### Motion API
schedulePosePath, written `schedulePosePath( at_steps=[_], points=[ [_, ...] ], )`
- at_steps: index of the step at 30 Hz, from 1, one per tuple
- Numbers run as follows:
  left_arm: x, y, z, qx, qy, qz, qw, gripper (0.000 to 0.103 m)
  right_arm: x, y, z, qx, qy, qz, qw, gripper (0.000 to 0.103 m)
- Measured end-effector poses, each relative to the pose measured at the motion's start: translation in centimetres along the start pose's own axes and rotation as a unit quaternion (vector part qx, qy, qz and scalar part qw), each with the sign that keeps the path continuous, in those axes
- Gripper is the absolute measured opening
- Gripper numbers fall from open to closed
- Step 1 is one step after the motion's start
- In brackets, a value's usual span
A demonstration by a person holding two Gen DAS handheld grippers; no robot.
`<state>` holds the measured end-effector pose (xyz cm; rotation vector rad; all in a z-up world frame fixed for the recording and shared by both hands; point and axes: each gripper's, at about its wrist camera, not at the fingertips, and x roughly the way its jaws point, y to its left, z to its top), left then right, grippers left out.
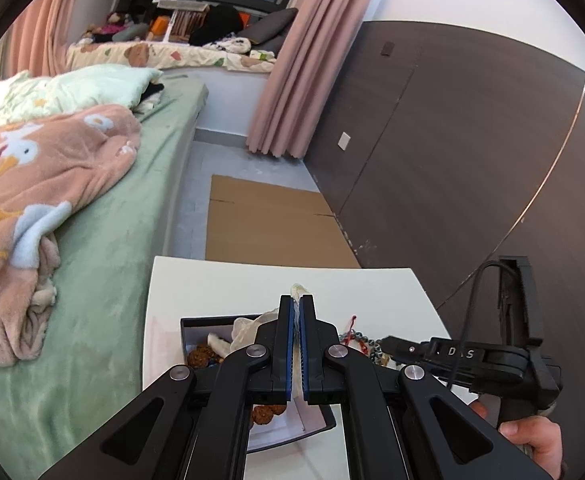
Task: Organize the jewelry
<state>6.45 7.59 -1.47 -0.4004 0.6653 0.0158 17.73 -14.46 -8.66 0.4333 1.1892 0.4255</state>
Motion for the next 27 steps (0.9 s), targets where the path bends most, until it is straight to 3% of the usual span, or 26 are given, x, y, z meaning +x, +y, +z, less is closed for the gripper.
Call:
schedulePosePath(
  at_steps=[2, 3, 4, 6, 7, 10, 16, 17, 20, 27],
  points=[
    [0.3, 0.5, 0.1, -0.009, 0.012, 0.001, 0.9999, 0.013, -0.2, 0.8, -0.1, -0.004, 0.000, 0.026, 1.000, 0.024],
    [0.4, 0.7, 0.2, -0.014, 0.017, 0.001, 0.9997, 0.029, -0.3, 1.2, -0.2, -0.007, 0.002, 0.039, 0.999, 0.024],
    [0.5, 1.1, 0.2, -0.022, 0.019, -0.001, 0.9996, 0.051, -0.3, 1.7, -0.4, -0.012, 0.003, 0.053, 0.999, 0.024],
    [0.1, 1.8, 0.3, -0.042, 0.007, -0.002, 0.9991, 0.075, -0.4, 2.9, -0.6, -0.028, 0.002, 0.073, 0.997, 0.024],
    [-0.2, 2.1, 0.4, -0.050, -0.002, -0.003, 0.9987, 0.080, -0.3, 3.8, -0.9, -0.039, 0.001, 0.083, 0.996, 0.024],
    [-0.8, 2.8, 0.7, -0.065, -0.018, 0.001, 0.9977, 0.084, -0.3, 5.4, -1.5, -0.062, 0.002, 0.109, 0.992, 0.024],
    [0.0, 4.4, 0.8, -0.103, 0.003, -0.002, 0.9947, 0.084, 0.7, 8.6, -3.0, -0.104, 0.017, 0.141, 0.984, 0.024],
    [0.0, 4.6, 0.8, -0.106, 0.004, -0.001, 0.9943, 0.084, 1.0, 9.0, -3.1, -0.109, 0.023, 0.142, 0.984, 0.027],
    [0.0, 4.8, 0.7, -0.112, 0.003, 0.001, 0.9937, 0.084, 1.1, 8.8, -3.2, -0.107, 0.025, 0.136, 0.984, 0.055],
    [0.9, 3.1, 0.6, -0.100, 0.015, -0.016, 0.9948, 0.084, -0.4, 5.0, -1.3, -0.062, -0.008, 0.081, 0.995, 0.059]
  ],
)
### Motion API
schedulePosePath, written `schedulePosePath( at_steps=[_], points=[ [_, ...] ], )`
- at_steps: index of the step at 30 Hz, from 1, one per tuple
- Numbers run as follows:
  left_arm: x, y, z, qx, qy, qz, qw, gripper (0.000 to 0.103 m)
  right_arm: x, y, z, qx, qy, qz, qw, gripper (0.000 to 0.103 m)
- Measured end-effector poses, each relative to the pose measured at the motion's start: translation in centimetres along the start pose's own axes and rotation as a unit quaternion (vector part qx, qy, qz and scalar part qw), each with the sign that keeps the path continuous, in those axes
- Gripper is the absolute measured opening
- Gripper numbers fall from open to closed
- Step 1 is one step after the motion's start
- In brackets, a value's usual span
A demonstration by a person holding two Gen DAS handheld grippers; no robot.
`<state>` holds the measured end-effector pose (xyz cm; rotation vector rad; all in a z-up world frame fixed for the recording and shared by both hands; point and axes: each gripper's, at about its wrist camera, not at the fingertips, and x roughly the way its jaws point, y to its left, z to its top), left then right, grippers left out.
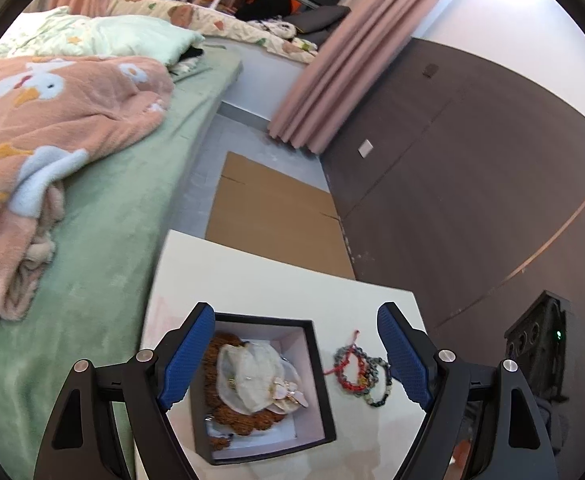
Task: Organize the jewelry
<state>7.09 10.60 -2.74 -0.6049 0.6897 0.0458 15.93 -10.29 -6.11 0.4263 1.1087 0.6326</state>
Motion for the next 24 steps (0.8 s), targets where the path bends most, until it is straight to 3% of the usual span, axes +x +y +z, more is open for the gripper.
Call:
schedulePosePath(
  at_steps=[16, 24],
  points=[
    [3.4, -6.3, -2.3, 0.080, 0.022, -0.022, 0.9963, 0.083, -3.9, -7.0, 0.8, 0.078, -0.001, -0.080, 0.994, 0.059],
    [6.2, -8.8, -4.2, 0.124, 0.048, -0.009, 0.9911, 0.063, -5.8, -9.3, 1.1, 0.098, -0.004, -0.101, 0.990, 0.059]
  ],
)
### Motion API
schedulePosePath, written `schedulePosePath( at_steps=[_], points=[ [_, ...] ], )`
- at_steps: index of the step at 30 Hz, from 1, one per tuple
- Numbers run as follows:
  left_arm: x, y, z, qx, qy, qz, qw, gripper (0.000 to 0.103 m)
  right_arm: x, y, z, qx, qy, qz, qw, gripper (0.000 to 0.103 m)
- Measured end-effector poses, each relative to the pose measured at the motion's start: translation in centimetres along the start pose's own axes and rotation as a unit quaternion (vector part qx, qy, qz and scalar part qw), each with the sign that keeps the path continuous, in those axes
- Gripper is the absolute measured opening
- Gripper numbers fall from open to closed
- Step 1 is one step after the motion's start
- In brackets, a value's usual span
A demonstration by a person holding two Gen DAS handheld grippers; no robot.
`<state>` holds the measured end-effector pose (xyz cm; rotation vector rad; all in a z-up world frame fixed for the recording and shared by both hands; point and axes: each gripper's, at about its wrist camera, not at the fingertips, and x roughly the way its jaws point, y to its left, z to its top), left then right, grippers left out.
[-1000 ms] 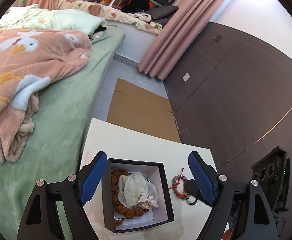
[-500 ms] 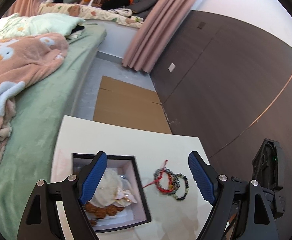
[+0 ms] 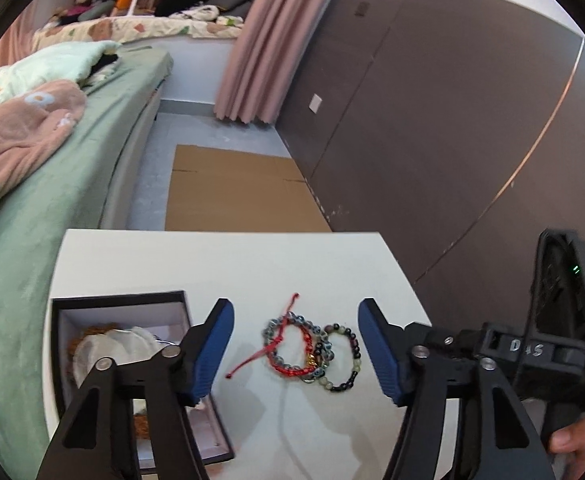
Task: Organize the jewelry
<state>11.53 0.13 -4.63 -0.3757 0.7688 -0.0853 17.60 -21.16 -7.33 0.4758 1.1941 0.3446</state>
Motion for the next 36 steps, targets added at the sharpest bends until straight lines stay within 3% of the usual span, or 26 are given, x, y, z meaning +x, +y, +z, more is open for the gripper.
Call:
schedulePosePath(
  at_steps=[6, 9, 15, 23, 26, 28, 29, 36],
  points=[
    [1.8, -1.5, -0.8, 0.029, 0.015, 0.016, 0.9993, 0.058, -0.8, -1.5, 0.3, 0.010, -0.003, -0.011, 1.000, 0.059],
    [3.1, -2.1, -1.4, 0.046, 0.031, 0.034, 0.9979, 0.051, -1.2, -2.0, 0.4, 0.011, -0.004, -0.013, 1.000, 0.059],
    [6.0, -2.6, -2.7, 0.082, 0.067, 0.082, 0.9909, 0.041, -1.6, -2.3, 0.4, 0.011, -0.004, -0.013, 1.000, 0.059],
    [7.8, -3.0, -3.5, 0.116, 0.076, 0.122, 0.9829, 0.035, -1.7, -2.5, 0.4, 0.011, -0.004, -0.015, 1.000, 0.059],
    [8.6, -3.1, -3.8, 0.121, 0.081, 0.128, 0.9810, 0.024, -1.6, -2.5, 0.3, 0.011, -0.002, -0.019, 1.000, 0.059],
    [8.7, -3.0, -3.9, 0.127, 0.075, 0.139, 0.9792, 0.006, -1.5, -2.4, 0.2, 0.013, -0.002, -0.021, 1.000, 0.059],
    [8.7, -3.0, -3.9, 0.130, 0.072, 0.142, 0.9786, 0.002, -1.5, -2.4, 0.2, 0.015, -0.003, -0.023, 1.000, 0.059],
    [6.6, -2.9, -3.0, 0.115, 0.039, 0.116, 0.9858, 0.000, -0.4, -1.9, -0.1, 0.017, 0.008, -0.024, 1.000, 0.059]
  ],
)
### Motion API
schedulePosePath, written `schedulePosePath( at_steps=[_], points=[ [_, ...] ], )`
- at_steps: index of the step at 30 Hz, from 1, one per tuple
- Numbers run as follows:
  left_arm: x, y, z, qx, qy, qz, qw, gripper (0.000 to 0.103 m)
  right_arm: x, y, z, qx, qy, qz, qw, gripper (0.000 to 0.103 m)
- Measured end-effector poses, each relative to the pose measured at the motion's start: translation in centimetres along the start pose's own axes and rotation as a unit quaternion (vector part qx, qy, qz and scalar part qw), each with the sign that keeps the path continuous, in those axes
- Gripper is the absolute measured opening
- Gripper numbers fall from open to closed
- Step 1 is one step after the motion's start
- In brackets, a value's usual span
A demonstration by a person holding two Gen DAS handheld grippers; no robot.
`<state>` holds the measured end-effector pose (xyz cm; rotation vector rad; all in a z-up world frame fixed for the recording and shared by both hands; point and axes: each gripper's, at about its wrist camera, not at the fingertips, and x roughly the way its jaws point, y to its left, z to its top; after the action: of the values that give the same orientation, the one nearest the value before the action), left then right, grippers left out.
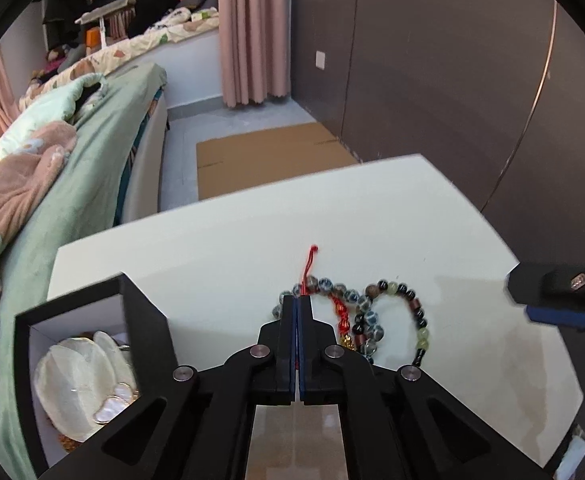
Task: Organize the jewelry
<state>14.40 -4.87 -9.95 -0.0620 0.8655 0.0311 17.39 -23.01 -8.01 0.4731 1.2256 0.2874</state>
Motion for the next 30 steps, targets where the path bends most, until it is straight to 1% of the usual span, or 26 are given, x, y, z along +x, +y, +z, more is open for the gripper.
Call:
schedulePosePath(
  at_steps=[3, 6, 8, 11, 15, 17, 18, 19, 20, 21, 22, 30],
  points=[
    [-1.2, 0.6, 0.5, -0.017, -0.016, -0.013, 0.9996, 0.000, 0.3, 0.2, 0.0, -0.002, 0.001, -0.003, 1.000, 0.059],
    [-1.7, 1.2, 1.0, -0.028, -0.022, -0.016, 0.9992, 0.000, 0.7, 0.4, 0.0, -0.001, 0.002, -0.006, 1.000, 0.059],
    [-1.4, 1.4, 1.3, -0.033, -0.010, -0.027, 0.9990, 0.000, 1.0, 0.5, -0.1, -0.001, 0.005, -0.008, 1.000, 0.059],
    [-0.8, 1.1, 1.4, -0.026, 0.012, -0.040, 0.9988, 0.000, 1.3, 0.9, -0.2, -0.004, 0.008, -0.008, 1.000, 0.059],
    [-0.5, 0.3, 1.4, -0.007, 0.023, -0.033, 0.9992, 0.003, 1.2, 1.1, -0.2, -0.009, 0.007, -0.007, 1.000, 0.059],
    [-0.2, -0.1, 1.2, 0.003, 0.030, -0.032, 0.9991, 0.008, 1.0, 1.1, -0.2, -0.009, 0.006, -0.006, 1.000, 0.059],
    [0.1, -0.3, 1.0, 0.009, 0.037, -0.027, 0.9989, 0.016, 1.0, 1.0, -0.2, -0.008, 0.006, -0.006, 1.000, 0.059],
    [0.3, -0.5, 0.9, 0.013, 0.042, -0.024, 0.9988, 0.030, 0.9, 0.9, -0.1, -0.008, 0.006, -0.005, 1.000, 0.059],
    [0.5, -0.5, 0.7, 0.016, 0.045, -0.021, 0.9986, 0.036, 0.8, 0.9, -0.1, -0.007, 0.006, -0.004, 1.000, 0.059],
    [0.7, -0.6, 0.5, 0.018, 0.046, -0.019, 0.9986, 0.047, 0.7, 0.8, -0.1, -0.007, 0.005, -0.003, 1.000, 0.059],
    [0.8, -0.6, 0.4, 0.018, 0.044, -0.017, 0.9987, 0.049, 0.6, 0.7, -0.1, -0.007, 0.005, -0.002, 1.000, 0.059],
    [1.1, -0.9, 0.1, 0.033, 0.034, 0.000, 0.9989, 0.049, -0.2, 0.1, 0.2, -0.002, -0.001, 0.004, 1.000, 0.059]
  ],
)
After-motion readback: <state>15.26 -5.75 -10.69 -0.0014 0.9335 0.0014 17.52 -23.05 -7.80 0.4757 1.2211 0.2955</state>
